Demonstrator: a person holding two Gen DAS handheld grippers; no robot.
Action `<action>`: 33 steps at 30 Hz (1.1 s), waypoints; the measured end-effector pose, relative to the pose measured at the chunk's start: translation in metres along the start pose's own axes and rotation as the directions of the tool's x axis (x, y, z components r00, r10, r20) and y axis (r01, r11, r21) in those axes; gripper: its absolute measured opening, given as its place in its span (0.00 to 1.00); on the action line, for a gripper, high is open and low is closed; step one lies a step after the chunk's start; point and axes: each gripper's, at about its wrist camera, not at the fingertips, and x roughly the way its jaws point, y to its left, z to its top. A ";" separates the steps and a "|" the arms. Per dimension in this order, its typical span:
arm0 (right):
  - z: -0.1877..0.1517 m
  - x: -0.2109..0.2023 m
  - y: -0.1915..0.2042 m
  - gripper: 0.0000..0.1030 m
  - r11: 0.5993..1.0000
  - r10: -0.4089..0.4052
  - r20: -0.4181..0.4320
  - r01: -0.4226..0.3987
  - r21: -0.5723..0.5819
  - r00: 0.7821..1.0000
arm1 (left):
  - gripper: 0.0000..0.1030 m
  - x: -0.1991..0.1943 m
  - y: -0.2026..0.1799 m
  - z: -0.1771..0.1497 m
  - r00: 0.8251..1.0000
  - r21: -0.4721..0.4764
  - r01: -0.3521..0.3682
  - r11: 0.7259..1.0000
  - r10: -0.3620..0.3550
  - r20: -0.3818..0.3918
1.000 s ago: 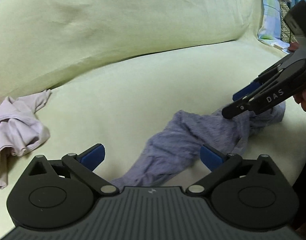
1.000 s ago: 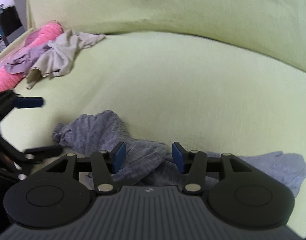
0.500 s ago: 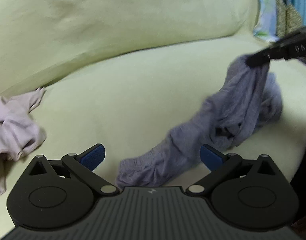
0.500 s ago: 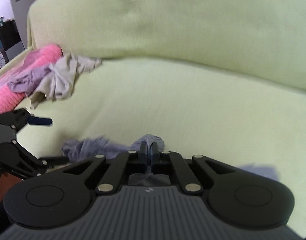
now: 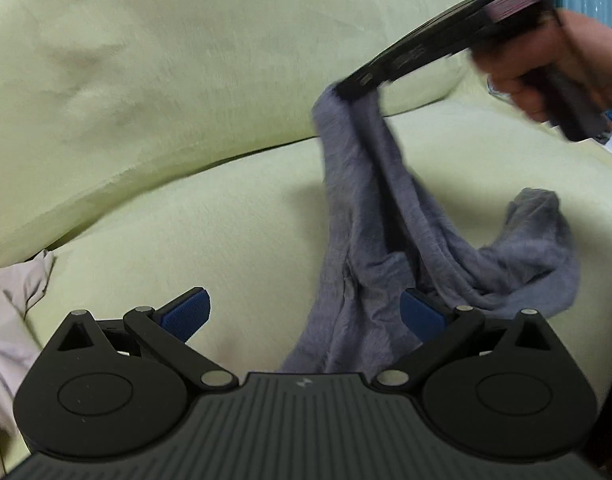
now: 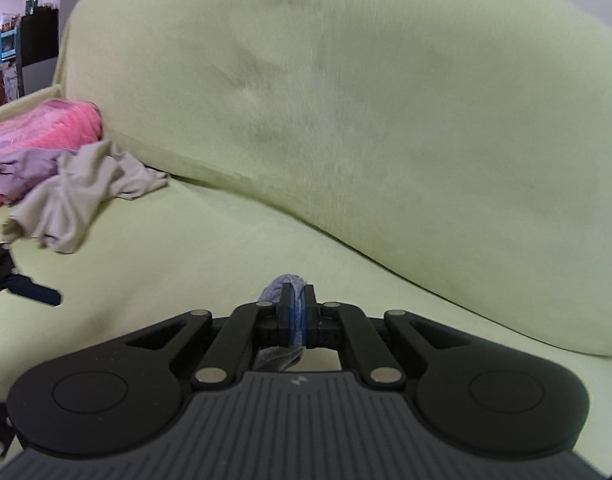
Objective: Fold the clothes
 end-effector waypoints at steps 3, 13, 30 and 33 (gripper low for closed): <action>-0.002 0.030 -0.006 0.30 0.999 0.030 -0.042 -0.029 0.012 0.999 | 0.99 0.023 0.010 0.007 0.999 0.026 0.039 0.999 -0.038 -0.010; -0.085 -0.065 -0.053 0.31 0.978 -0.040 -0.004 0.040 0.207 0.999 | 0.99 0.079 0.007 0.050 0.981 0.448 0.170 0.878 -0.194 0.009; -0.205 -0.149 0.021 0.38 0.980 0.093 -0.124 -0.068 0.187 0.988 | 0.85 0.150 -0.032 0.082 0.949 0.621 0.297 0.726 -0.295 -0.108; -0.204 -0.141 0.044 0.38 0.988 0.126 -0.119 -0.113 0.108 0.985 | 0.79 0.155 -0.041 0.079 0.948 0.642 0.301 0.705 -0.294 -0.121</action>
